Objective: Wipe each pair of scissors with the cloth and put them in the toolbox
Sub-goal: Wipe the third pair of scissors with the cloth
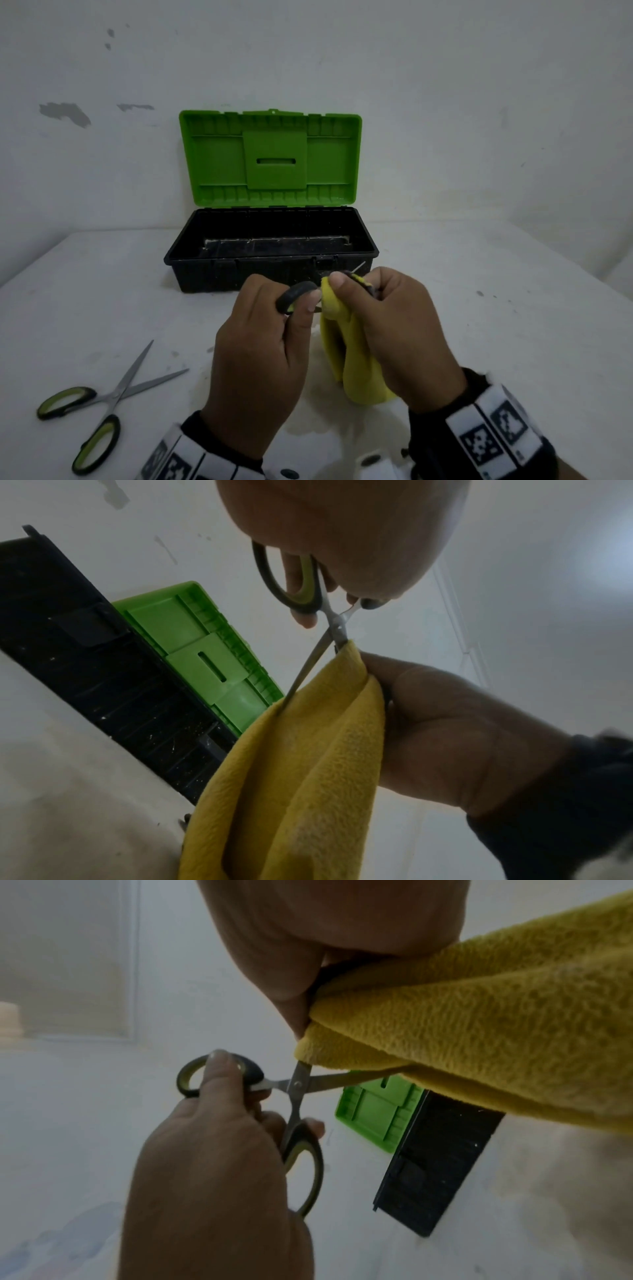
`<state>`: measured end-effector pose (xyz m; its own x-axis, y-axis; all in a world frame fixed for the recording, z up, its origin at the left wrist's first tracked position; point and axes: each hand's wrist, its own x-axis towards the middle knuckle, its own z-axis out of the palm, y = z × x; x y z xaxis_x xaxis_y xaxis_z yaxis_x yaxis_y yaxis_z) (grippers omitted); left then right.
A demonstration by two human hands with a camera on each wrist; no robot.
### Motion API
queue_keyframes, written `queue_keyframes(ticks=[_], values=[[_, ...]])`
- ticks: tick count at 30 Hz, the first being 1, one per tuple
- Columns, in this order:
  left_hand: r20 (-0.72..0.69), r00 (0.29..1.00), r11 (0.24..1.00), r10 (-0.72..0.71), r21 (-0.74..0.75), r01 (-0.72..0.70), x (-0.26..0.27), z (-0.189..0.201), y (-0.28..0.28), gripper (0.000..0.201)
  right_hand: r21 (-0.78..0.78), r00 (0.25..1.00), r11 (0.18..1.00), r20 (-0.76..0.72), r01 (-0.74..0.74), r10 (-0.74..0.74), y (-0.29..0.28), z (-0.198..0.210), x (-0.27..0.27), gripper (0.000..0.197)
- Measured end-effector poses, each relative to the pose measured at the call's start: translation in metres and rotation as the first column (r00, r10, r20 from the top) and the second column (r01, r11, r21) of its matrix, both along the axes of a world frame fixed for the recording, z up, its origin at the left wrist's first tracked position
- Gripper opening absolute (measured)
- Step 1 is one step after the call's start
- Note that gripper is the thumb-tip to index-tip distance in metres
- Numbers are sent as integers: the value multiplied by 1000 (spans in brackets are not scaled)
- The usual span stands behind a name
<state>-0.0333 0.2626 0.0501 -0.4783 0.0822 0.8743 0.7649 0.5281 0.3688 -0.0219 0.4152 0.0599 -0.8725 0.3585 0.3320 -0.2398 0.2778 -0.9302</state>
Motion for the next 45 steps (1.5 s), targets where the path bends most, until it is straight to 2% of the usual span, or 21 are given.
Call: queue_keyframes(ticks=[6,8,10,12,14,17,19,21,25,28,32,35,38,40,45], values=[[22,999,1000,26,-16,-26,0,-1,-1,34,-47,994,994,-39,98,-100,28,6,-20,48],[95,996,999,0,49,-5,-1,3,-3,33,-86,992,990,-32,115,-118,36,8,-22,56],[231,972,983,-48,181,6,-1,8,-4,33,-103,992,988,-42,114,-119,42,10,-21,56],[418,896,941,-152,339,2,-3,12,-5,36,-86,995,994,-70,62,-68,44,10,-18,48],[573,771,882,-278,471,-31,-5,17,-4,37,-66,996,998,-85,-16,11,43,8,-14,40],[681,590,783,-433,609,-129,-11,21,-3,39,-4,986,987,-49,-162,162,38,2,-9,44],[689,516,727,-509,665,-172,-15,20,-2,38,2,973,973,-17,-229,229,31,0,-5,36],[684,476,698,-554,693,-184,-17,19,-1,36,-28,961,960,-7,-277,277,23,-1,-3,27],[685,426,681,-591,707,-192,-16,17,2,34,-64,932,933,57,-354,358,14,-3,-3,22],[693,407,686,-595,702,-192,-16,17,1,34,-93,891,907,170,-411,421,14,0,-4,24],[705,363,696,-609,695,-180,-16,16,-2,33,-65,857,895,267,-441,442,14,6,-3,11],[702,332,691,-630,702,-172,-14,19,-3,33,-7,878,910,263,-414,401,14,8,-1,19],[695,330,679,-638,711,-184,-14,22,-1,34,52,927,941,198,-334,318,16,5,-4,45],[694,336,673,-636,713,-197,-14,24,0,35,36,953,960,140,-277,269,16,3,-6,57],[685,306,647,-661,727,-231,-14,23,-1,37,2,963,967,84,-256,255,15,-2,-8,51]])
